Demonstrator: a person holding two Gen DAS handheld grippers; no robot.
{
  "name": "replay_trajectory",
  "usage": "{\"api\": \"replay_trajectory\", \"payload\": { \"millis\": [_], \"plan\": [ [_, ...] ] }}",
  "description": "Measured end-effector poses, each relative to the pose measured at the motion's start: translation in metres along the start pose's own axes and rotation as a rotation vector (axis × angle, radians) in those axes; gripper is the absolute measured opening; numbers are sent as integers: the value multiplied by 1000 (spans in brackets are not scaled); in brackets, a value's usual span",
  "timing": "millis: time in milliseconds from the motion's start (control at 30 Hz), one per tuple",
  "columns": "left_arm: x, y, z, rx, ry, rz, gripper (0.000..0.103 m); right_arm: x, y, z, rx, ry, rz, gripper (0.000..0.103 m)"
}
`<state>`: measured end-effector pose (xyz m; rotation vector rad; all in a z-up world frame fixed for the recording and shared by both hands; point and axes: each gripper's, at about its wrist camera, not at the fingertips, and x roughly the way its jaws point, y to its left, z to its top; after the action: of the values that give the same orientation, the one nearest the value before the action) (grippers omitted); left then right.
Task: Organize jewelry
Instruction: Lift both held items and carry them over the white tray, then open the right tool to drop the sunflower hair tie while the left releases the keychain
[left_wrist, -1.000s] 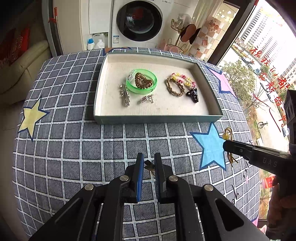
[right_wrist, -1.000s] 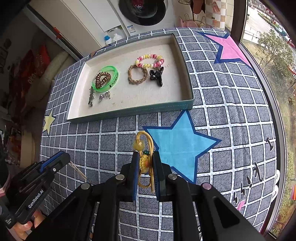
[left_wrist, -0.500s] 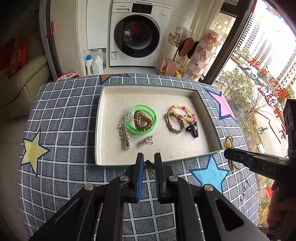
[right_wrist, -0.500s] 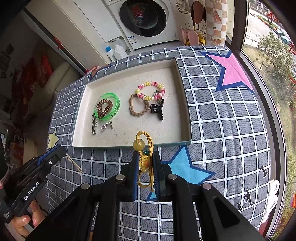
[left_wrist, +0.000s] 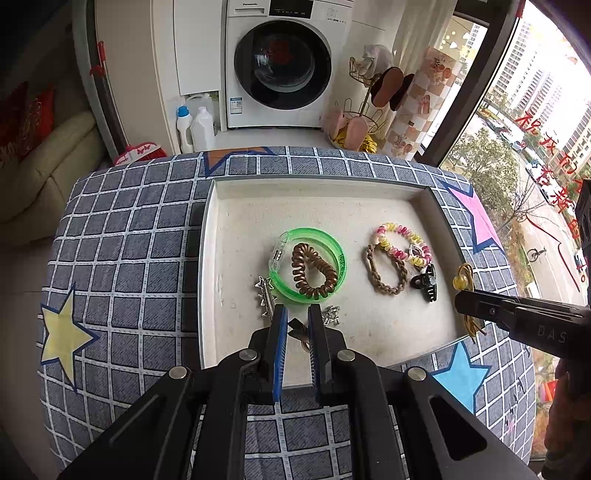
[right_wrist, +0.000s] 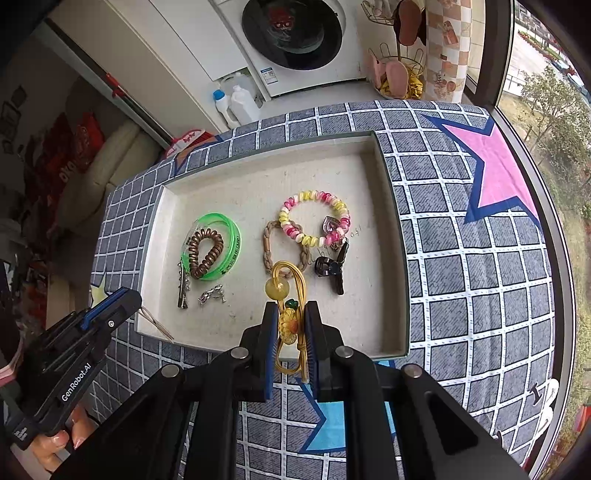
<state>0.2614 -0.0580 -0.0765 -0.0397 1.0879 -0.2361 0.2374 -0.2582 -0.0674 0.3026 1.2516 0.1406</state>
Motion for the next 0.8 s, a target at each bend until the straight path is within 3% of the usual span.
{"api": "replay_trajectory", "payload": {
  "millis": [467,800],
  "plan": [
    [47,14,3,14,62,79,24,54,1,9,-8,87,-10,15],
    [68,12,-3,18,98,123,24,71,-1,6,-29,97,-53,16]
  ]
}}
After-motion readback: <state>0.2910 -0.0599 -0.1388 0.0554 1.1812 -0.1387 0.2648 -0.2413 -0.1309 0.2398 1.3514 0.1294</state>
